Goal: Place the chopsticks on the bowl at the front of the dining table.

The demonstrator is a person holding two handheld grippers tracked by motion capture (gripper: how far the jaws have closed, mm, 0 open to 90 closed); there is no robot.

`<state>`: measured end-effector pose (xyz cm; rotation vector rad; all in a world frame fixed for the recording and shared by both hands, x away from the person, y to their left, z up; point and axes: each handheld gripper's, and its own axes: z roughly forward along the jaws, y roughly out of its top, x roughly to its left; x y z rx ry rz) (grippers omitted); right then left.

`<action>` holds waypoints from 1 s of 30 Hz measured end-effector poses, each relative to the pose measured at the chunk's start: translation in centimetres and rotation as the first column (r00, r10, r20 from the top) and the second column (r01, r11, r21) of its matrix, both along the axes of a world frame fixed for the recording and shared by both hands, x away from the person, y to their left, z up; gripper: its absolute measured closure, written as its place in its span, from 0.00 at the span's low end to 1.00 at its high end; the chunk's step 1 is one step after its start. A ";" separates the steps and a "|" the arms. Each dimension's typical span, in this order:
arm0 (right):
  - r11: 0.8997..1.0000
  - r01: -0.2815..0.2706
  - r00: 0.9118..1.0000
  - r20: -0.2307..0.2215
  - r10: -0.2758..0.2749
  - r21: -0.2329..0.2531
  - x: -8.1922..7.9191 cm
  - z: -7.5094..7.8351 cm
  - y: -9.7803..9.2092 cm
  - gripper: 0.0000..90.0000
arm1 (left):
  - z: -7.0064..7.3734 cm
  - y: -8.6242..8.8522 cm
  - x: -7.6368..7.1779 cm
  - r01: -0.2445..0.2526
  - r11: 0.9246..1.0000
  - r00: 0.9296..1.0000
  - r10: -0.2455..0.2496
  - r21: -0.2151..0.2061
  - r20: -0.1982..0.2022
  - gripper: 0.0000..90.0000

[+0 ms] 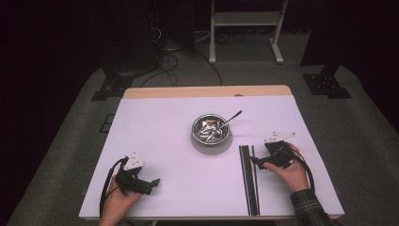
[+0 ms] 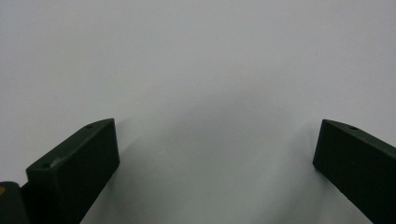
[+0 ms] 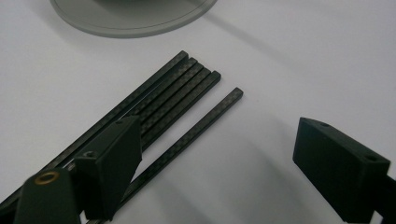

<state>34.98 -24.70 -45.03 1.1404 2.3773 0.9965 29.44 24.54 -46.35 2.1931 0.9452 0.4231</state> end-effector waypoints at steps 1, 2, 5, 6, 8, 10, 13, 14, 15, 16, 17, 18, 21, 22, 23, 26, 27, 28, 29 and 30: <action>1.000 -0.001 1.000 0.001 0.001 0.004 -0.2 0.0 0.0 0.15 | 0.0 0.0 0.0 0.000 1.000 1.000 0.000 0.000 0.000 0.00; 1.000 -0.004 1.000 0.003 0.004 0.000 -0.4 0.1 -0.1 0.15 | 0.0 0.0 0.0 -0.001 1.000 1.000 0.001 -0.002 0.002 0.00; 1.000 -0.004 1.000 0.010 0.004 0.013 -1.1 0.5 -0.3 0.15 | 0.0 0.0 0.0 0.000 1.000 1.000 0.000 0.000 0.000 0.00; 1.000 -0.004 1.000 0.012 0.004 0.019 -1.3 0.6 -0.3 0.15 | 0.0 0.0 0.0 0.000 1.000 1.000 0.000 0.000 0.000 0.00; 1.000 -0.007 1.000 0.014 0.007 0.021 -1.4 0.6 -0.4 0.15 | 0.0 0.0 0.0 0.000 1.000 1.000 0.000 0.000 0.000 0.00; 1.000 -0.009 1.000 0.014 0.009 0.022 -1.7 0.6 -0.4 0.15 | 0.0 0.0 0.0 0.000 1.000 1.000 0.000 0.000 0.000 0.00; 1.000 -0.010 1.000 0.011 0.010 0.019 -2.1 0.5 -0.5 0.15 | 0.0 0.0 0.0 0.000 1.000 1.000 0.000 0.000 0.000 0.00; 1.000 -0.008 1.000 0.011 0.008 0.019 -2.3 0.5 -0.6 0.15 | 0.0 0.0 0.0 0.000 1.000 1.000 0.000 0.000 0.000 0.00; 1.000 -0.008 1.000 0.011 0.008 0.019 -2.3 0.5 -0.6 0.15 | 0.0 0.0 0.0 0.000 1.000 1.000 0.000 0.000 0.000 0.00; 1.000 -0.009 1.000 0.012 0.008 0.022 -2.4 0.5 -0.6 0.15 | 0.0 0.0 0.0 0.000 1.000 1.000 0.000 0.000 0.000 0.00; 1.000 -0.010 1.000 0.015 0.009 0.022 -2.5 0.5 -0.7 0.15 | 0.0 0.0 0.0 0.000 1.000 1.000 0.000 0.000 0.001 0.00; 1.000 -0.010 1.000 0.013 0.009 0.023 -2.7 0.5 -0.7 0.15 | 0.0 0.0 0.0 0.000 1.000 1.000 0.000 0.000 0.000 0.00; 1.000 -0.015 1.000 0.011 0.015 0.023 -3.1 0.5 -0.7 0.15 | 0.0 0.0 0.0 0.000 1.000 1.000 0.000 0.000 0.000 0.00; 1.000 -0.013 1.000 0.009 0.013 0.026 -3.2 0.5 -0.7 0.15 | 0.0 0.0 0.0 0.000 1.000 1.000 0.000 0.000 0.000 0.00; 0.999 -0.021 1.000 0.011 0.020 0.025 -3.5 0.5 -0.6 0.15 | 0.0 0.0 0.0 0.000 1.000 1.000 0.000 0.000 0.000 0.00; 0.999 -0.026 1.000 0.012 0.025 0.025 -4.0 0.5 -0.5 0.15 | 0.0 0.0 0.0 0.000 1.000 1.000 0.000 0.000 0.000 0.00; 0.999 -0.026 1.000 0.012 0.025 0.025 -4.0 0.5 -0.5 0.15 | 0.0 0.0 0.0 0.000 1.000 1.000 0.000 0.000 0.000 0.00; 0.999 -0.029 1.000 0.010 0.029 0.024 -4.1 0.5 -0.5 0.15 | 0.0 0.0 0.0 0.000 1.000 1.000 0.000 0.000 0.000 0.00; 0.999 -0.029 1.000 0.011 0.029 0.023 -4.2 0.5 -0.5 0.15 | 0.0 0.0 0.0 0.000 1.000 1.000 0.000 0.000 0.000 0.00; 0.999 -0.029 1.000 0.010 0.029 0.024 -4.4 0.4 -0.5 0.15 | 0.0 0.0 0.0 0.000 1.000 1.000 0.000 0.000 0.000 0.00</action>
